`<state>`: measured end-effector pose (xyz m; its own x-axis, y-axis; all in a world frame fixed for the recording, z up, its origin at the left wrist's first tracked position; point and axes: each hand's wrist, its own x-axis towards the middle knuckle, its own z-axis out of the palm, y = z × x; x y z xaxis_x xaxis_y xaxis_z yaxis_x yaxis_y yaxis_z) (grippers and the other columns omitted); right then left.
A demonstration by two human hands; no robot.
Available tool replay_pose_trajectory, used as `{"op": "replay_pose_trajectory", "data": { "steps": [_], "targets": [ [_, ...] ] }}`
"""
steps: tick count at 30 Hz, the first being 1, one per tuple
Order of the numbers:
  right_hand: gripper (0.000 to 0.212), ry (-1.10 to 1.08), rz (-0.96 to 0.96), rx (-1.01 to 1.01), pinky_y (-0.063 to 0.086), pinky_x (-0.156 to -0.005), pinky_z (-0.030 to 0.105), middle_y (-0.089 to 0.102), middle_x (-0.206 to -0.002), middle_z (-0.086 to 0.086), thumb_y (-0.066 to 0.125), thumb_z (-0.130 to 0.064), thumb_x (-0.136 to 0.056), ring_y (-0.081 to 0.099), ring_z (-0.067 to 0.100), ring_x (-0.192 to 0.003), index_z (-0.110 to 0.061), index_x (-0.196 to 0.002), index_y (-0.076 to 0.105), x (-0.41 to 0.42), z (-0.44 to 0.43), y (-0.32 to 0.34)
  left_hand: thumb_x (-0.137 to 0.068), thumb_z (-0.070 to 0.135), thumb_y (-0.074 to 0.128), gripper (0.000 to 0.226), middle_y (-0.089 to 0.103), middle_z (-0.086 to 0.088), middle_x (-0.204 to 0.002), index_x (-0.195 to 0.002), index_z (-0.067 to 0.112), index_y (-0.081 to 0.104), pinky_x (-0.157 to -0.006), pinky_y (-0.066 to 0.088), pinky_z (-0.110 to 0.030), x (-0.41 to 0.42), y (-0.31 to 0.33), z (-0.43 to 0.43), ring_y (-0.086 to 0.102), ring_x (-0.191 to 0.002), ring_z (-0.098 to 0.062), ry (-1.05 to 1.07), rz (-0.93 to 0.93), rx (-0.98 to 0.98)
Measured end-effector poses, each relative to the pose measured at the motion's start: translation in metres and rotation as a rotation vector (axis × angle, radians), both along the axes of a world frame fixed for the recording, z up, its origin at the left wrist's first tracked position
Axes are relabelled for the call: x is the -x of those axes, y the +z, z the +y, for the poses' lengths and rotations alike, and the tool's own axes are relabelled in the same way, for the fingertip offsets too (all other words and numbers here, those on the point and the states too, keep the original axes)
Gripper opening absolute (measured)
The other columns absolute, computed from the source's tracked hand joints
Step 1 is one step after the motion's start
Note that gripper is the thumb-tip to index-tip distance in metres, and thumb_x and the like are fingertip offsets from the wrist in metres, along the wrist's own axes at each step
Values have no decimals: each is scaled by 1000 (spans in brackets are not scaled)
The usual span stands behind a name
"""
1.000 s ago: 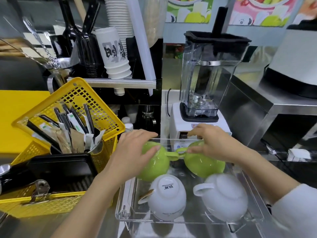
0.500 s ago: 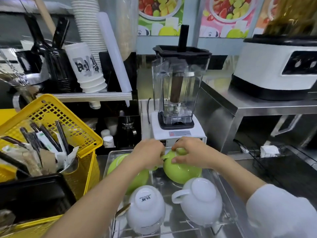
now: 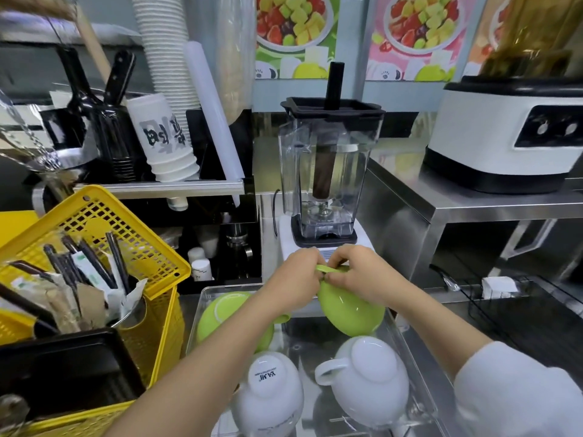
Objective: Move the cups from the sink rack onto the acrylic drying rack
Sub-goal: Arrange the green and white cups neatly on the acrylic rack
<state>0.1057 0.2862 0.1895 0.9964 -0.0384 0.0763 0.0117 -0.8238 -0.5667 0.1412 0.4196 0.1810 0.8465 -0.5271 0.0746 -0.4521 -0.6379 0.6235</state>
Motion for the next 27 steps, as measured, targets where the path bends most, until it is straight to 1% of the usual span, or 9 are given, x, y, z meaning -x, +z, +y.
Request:
{"op": "replay_pose_trajectory", "data": {
  "steps": [4,6,9,12,15,21,23,25,27],
  "targets": [
    [19,-33,-59,-68,44,-72,31,59,-89,4,65,-26,-81,54,20,-81,-7,-86,62,2,-10,4,-86,-1,55,33,50,-5,-92,-108,12,35,-63,57,-29,3,1,-6,63,-69,-25,136,414,591],
    [22,-45,-106,-109,39,-60,21,56,-83,3,66,-27,-81,48,12,-66,-7,-79,59,5,-14,5,-83,-1,61,34,56,-10,-92,-108,9,40,-60,55,-25,5,3,-7,61,-65,-20,180,656,818],
    [23,-96,-170,-161,35,-53,19,54,-75,3,65,-25,-82,45,13,-60,-7,-74,56,7,-19,7,-82,20,65,20,67,-8,-85,-97,8,64,-63,50,-27,8,2,-10,64,-69,-18,87,826,765],
    [22,-159,-258,-257,33,-49,15,48,-63,-1,63,-21,-83,41,11,-56,-4,-72,56,10,-22,12,-80,35,65,36,71,-6,-90,-104,8,66,-75,51,-31,13,-1,-13,66,-82,-20,11,784,633],
    [25,-236,-338,-355,34,-53,21,49,-64,0,62,-22,-84,42,12,-58,0,-74,57,14,-24,15,-77,31,68,36,70,-7,-96,-105,8,65,-82,48,-34,14,2,-10,63,-88,-21,-49,646,625],
    [29,-339,-271,-632,40,-61,33,41,-61,10,64,-17,-82,40,22,-61,-7,-61,47,18,-40,9,-82,26,64,15,61,-5,-76,-80,13,57,-72,43,-34,14,2,-5,54,-72,-21,-2,529,733],
    [24,-307,-167,-780,44,-67,39,43,-71,14,67,-16,-79,43,24,-67,-6,-66,49,21,-41,4,-86,29,59,21,57,-1,-65,-71,14,55,-60,39,-29,10,3,-8,50,-60,-15,64,507,785],
    [24,-275,-146,-755,50,-73,42,52,-79,14,71,-20,-77,52,23,-72,-8,-85,52,25,-42,-2,-88,29,57,27,56,3,-55,-65,16,54,-53,40,-25,4,6,-9,49,-51,-11,121,508,768],
    [34,-160,-166,-698,53,-79,41,58,-89,8,71,-19,-77,59,20,-77,-21,-105,52,30,-44,-2,-88,27,57,23,62,-3,-63,-71,13,59,-62,49,-29,-6,7,-8,56,-58,-16,137,581,751]
  ]
}}
